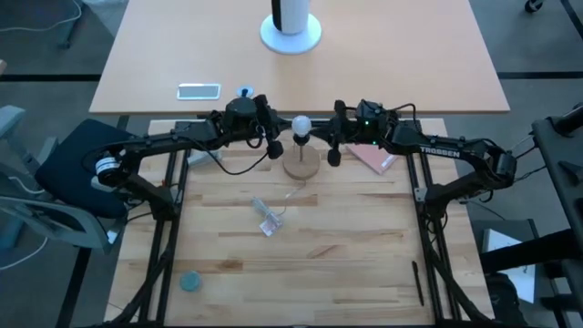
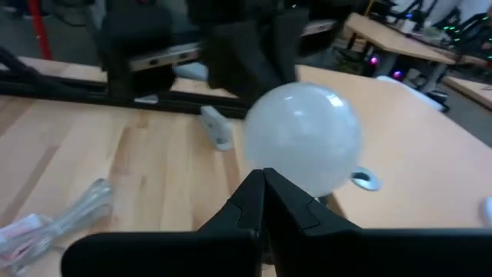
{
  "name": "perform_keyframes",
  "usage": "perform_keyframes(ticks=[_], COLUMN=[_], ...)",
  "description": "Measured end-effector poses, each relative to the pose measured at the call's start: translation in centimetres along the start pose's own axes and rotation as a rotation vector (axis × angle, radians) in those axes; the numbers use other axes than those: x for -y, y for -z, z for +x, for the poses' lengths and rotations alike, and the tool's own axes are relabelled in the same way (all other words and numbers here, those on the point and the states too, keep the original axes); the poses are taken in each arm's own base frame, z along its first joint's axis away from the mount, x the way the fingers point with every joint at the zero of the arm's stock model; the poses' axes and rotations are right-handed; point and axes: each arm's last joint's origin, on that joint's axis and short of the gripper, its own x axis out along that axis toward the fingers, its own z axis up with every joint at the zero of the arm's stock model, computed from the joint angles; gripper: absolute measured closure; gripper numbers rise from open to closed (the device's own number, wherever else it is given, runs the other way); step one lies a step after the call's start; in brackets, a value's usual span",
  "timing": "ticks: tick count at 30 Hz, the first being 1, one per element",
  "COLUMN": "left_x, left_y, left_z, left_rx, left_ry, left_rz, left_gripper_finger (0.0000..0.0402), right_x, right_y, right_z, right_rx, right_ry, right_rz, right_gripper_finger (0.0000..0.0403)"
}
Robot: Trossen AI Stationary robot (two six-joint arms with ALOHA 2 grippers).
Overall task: Screw lightbulb
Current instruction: Insert the lightbulb on the desk lamp
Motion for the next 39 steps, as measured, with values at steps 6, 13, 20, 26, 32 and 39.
perform_keyframes(ticks=[6,13,20,26,32,39], left_x=[0.1,0.5,0.4,0.2,0.1,0.0], left_y=[-0.5,-0.8,-0.4,-0.2,-0.1,-0.1], left_z=[-0.8,-0.9,-0.2,0.0,0.0,-0.2], left_rx=[0.012,0.054,0.041,0.025,0.023,0.002], left_ry=[0.008,0.124,0.094,0.065,0.053,0.026], left_rz=[-0.009,-0.006,-0.007,-0.008,-0.009,-0.034], left_gripper_finger=[0.0401,0.0401,0.0401,0.0401,0.0401,0.0401], right_x=[0.3,1.1,1.2,0.9,0.2,-0.1], right_y=[0.0,0.1,0.2,0.3,0.4,0.3], right_z=[-0.5,-0.4,-0.1,0.0,0.1,0.2], right_rx=[-0.045,-0.053,-0.029,-0.041,-0.058,-0.063], right_ry=[0.087,0.188,0.171,0.138,0.095,0.081], right_rz=[0.000,-0.038,-0.051,-0.050,-0.050,-0.051], right_gripper_finger=[0.0401,0.0401,0.0401,0.0401,0.0401,0.0401])
